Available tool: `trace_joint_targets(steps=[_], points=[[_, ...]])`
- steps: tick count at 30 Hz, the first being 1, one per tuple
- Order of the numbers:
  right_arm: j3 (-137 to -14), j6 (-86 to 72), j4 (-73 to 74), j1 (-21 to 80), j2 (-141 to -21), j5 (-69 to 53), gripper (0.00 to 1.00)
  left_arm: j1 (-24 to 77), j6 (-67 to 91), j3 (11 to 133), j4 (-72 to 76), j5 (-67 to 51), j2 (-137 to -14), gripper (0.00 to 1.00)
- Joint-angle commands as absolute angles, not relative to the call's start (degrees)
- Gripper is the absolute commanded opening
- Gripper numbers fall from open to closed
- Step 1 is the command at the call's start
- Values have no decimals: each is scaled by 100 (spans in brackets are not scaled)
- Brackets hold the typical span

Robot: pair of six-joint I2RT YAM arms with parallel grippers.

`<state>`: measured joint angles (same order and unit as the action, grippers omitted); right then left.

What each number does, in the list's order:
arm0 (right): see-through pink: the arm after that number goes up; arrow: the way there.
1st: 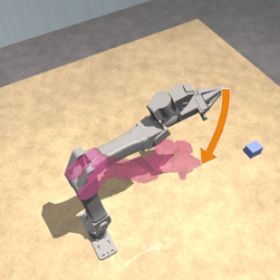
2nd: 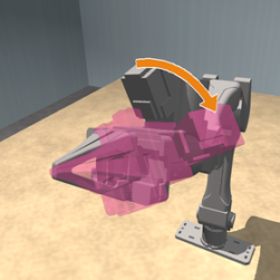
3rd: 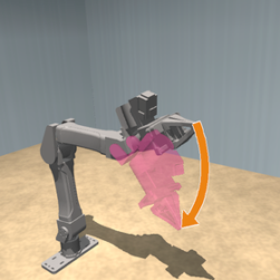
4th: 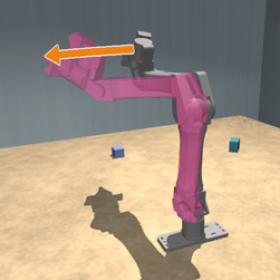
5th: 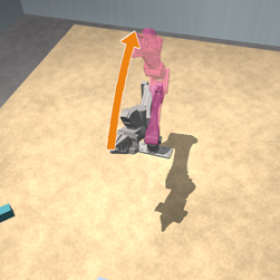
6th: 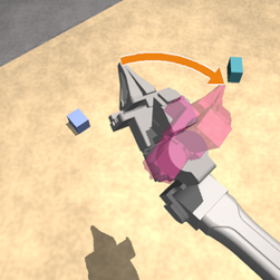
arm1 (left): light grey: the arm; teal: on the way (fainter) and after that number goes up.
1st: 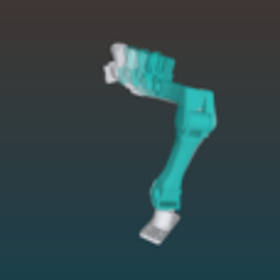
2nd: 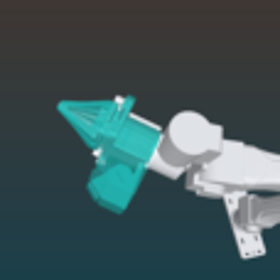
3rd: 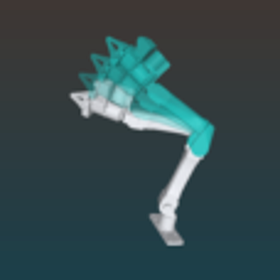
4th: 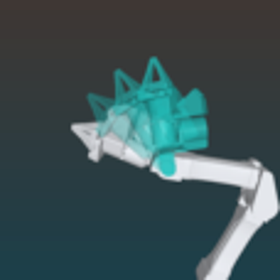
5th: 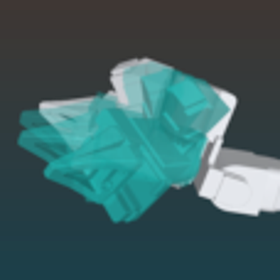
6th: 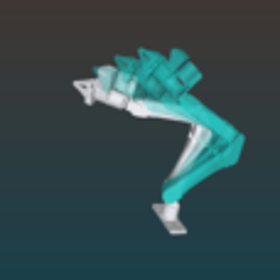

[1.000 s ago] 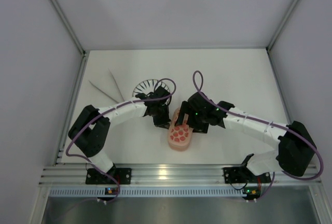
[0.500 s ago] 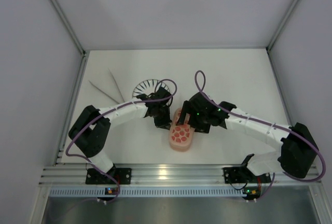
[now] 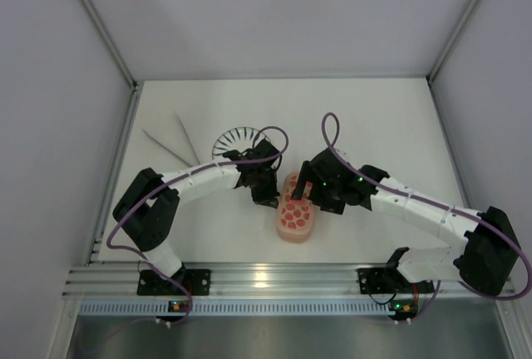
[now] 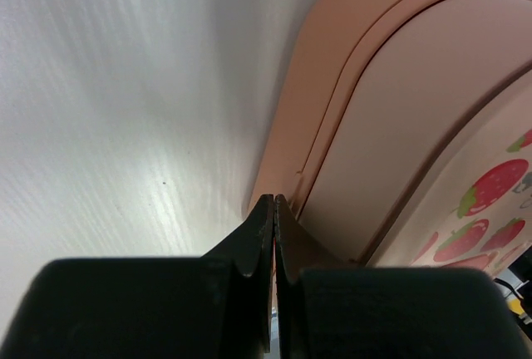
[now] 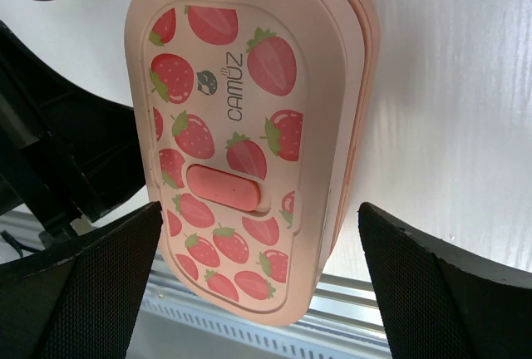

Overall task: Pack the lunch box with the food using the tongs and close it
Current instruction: Place the packing box into the packing box.

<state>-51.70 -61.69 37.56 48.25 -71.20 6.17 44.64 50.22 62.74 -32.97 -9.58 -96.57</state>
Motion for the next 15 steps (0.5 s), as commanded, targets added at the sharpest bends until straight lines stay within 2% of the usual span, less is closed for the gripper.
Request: trace_joint_targets(steps=[1,15], points=[[-5405,-6153,4157,4843,-6864,905,99,4570,5212,6583,-2944,-984,-9720,0],[-5950,-5494,4693,4087,-6548,853,100,4869,5941,6671,-2593,-765,-9914,0]])
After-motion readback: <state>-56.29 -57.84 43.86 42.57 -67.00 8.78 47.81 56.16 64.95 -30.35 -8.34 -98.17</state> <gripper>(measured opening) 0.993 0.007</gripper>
